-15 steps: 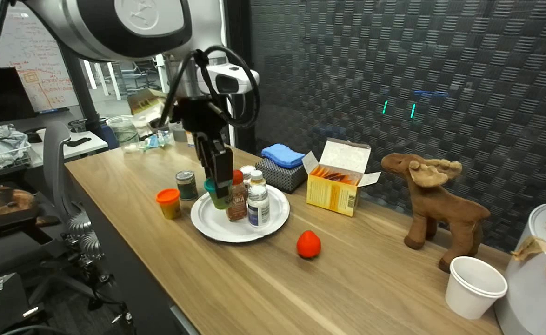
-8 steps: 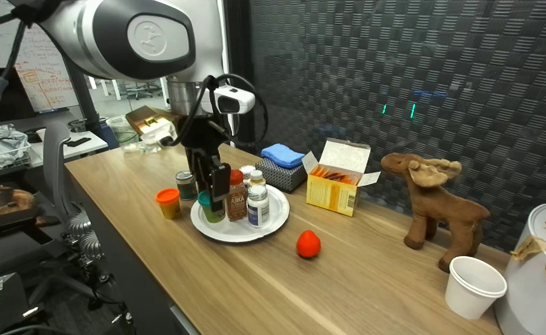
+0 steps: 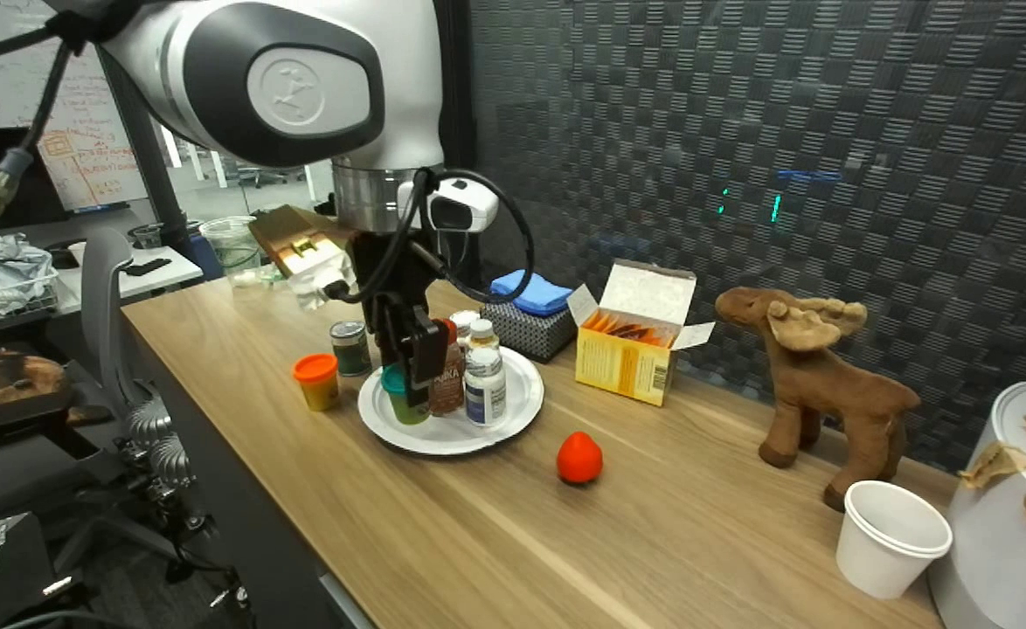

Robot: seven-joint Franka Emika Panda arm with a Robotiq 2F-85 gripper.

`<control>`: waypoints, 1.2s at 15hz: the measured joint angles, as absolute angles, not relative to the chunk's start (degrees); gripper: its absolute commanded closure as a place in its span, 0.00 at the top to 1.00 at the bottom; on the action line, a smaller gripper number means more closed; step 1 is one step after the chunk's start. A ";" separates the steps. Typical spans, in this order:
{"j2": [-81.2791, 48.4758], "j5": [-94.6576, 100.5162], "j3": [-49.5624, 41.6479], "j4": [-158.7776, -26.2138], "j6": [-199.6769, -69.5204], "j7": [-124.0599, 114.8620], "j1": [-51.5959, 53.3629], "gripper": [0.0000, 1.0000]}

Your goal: Put the bottles and orange plushie surrounding the white plate on the white plate

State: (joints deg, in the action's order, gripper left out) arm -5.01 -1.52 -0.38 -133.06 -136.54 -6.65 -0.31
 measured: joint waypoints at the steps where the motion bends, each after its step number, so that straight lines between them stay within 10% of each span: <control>1: -5.59 -1.69 -0.38 -132.81 -136.62 -6.04 -0.39 0.28; 15: -11.57 0.26 -1.48 -127.75 -136.63 -1.08 -0.87 0.28; 17: -11.95 -1.39 -1.35 -127.71 -136.63 0.89 -0.91 0.79; 18: -12.09 -2.12 -1.27 -127.70 -136.63 1.82 -0.95 0.86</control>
State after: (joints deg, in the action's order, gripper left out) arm -12.09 -2.12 -1.27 -127.70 -136.63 1.82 -0.95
